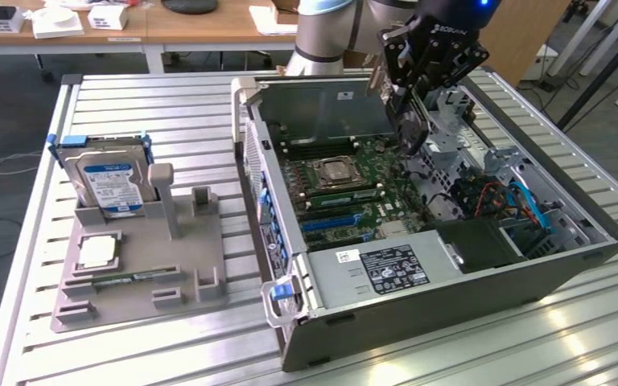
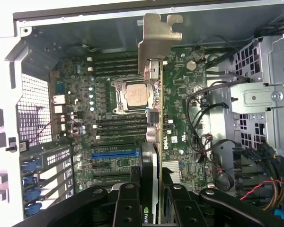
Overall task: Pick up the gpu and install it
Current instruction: 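Insert the gpu into the slot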
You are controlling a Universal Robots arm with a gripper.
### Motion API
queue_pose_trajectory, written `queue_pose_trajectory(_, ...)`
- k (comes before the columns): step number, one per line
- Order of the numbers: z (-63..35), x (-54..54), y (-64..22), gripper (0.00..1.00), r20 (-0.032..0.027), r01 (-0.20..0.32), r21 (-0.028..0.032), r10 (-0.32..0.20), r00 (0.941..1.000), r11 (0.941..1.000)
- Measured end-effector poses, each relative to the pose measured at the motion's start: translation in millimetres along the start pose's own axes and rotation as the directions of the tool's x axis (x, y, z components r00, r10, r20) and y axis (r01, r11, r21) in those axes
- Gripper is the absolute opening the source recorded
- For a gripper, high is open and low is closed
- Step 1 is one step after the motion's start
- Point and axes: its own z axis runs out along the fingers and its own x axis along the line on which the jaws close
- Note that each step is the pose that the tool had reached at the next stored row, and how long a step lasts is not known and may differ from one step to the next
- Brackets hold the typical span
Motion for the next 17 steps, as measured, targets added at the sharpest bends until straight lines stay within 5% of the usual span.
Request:
queue_pose_trajectory(4, 0.0, -0.1, 0.0, 0.27, 0.0006, 0.015, 0.0001, -0.015, 0.9999, 0.9999)
queue_pose_trajectory(9, 0.0, -0.1, 0.0, 0.27, -0.0062, 0.093, -0.0004, -0.093, 0.9956, 0.9956)
queue_pose_trajectory(17, 0.0, -0.1, 0.0, 0.27, -0.0175, 0.223, -0.0014, -0.223, 0.9747, 0.9748)
